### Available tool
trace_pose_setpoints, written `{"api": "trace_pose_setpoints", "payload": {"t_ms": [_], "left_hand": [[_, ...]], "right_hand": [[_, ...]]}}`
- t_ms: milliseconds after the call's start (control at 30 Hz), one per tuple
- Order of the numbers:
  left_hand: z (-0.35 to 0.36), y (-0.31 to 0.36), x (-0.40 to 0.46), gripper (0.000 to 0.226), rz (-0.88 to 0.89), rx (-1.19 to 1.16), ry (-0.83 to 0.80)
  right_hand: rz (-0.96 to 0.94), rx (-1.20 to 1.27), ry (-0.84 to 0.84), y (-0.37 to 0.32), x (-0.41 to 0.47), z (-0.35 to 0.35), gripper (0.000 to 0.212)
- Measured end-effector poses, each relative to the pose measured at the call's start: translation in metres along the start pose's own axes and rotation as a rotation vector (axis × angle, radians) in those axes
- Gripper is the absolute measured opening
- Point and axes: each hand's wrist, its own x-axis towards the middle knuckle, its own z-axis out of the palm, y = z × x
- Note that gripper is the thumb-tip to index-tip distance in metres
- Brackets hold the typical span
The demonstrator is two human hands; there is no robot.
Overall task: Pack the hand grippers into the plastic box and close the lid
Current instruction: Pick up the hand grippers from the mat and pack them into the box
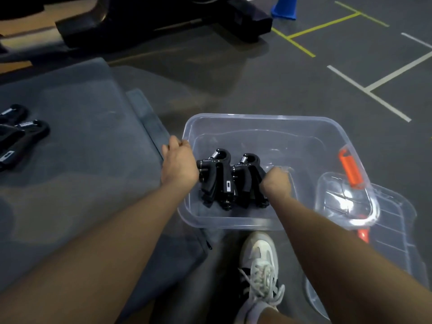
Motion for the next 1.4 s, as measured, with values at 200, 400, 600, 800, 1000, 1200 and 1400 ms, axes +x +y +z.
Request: {"api": "trace_pose_setpoints", "payload": {"t_ms": [200,400,600,800,1000,1200,1400], "left_hand": [[0.001,-0.002,0.000,0.029,0.008,-0.001,0.010],[-0.001,-0.004,0.000,0.034,0.024,-0.030,0.002],[-0.021,-0.018,-0.004,0.047,0.002,-0.215,-0.106],[-0.073,-0.075,-0.023,0.046,-0.072,-0.234,-0.016],[-0.124,-0.181,-0.076,0.038,-0.257,-0.265,0.077],[-0.161,-0.282,-0.147,0.040,-0.465,-0.238,0.156],[-0.169,-0.360,-0.209,0.037,-0.631,-0.235,0.206]], "right_hand": [[-0.037,-0.107,-0.142,0.010,0.006,0.003,0.034],[-0.102,-0.032,-0.159,0.006,-0.001,-0.005,0.017],[-0.325,0.198,-0.121,-0.048,-0.034,-0.034,0.049],[-0.546,0.187,-0.153,-0.119,-0.098,-0.035,0.047],[-0.734,0.148,-0.230,-0.193,-0.176,-0.002,0.048],[-0.824,0.070,-0.399,-0.251,-0.257,0.069,0.047],[-0.947,-0.035,-0.519,-0.283,-0.343,0.141,0.047]]}}
